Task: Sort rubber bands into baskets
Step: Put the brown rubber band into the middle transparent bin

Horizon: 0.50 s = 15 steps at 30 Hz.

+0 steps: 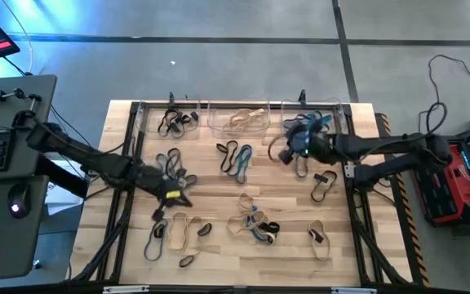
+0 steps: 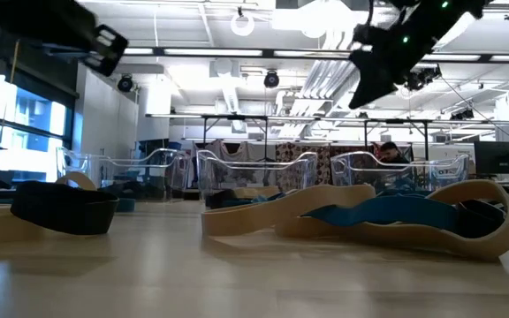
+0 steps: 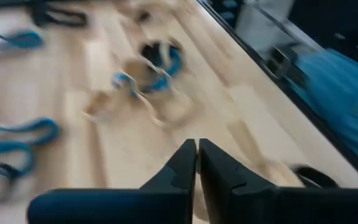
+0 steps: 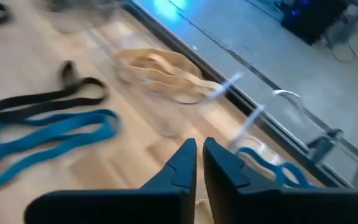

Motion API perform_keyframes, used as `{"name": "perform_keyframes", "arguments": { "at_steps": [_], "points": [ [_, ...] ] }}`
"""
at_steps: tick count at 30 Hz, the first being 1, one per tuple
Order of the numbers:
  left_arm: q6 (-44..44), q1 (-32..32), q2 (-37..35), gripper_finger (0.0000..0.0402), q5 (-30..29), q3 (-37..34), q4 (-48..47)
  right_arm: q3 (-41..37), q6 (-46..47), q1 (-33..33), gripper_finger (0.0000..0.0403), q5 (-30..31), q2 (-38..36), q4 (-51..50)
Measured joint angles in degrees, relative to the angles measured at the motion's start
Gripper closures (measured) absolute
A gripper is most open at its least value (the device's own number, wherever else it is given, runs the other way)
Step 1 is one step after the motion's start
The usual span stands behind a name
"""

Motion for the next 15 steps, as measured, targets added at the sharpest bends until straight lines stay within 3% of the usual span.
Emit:
{"name": "perform_keyframes", "arguments": {
  "at_steps": [7, 15],
  "points": [
    [-9.07, -8.5, 1.53, 0.0398, -5.03, 0.0, -5.05, 0.0, 4.92, 11.64, 0.0398, 5.76, 0.0, 0.24],
    [-13.44, -14.24, 7.11, 0.0398, -11.08, 0.0, -7.22, 0.0, 5.01, 20.33, 0.0401, 3.57, 1.99, 2.57]
  ]
}}
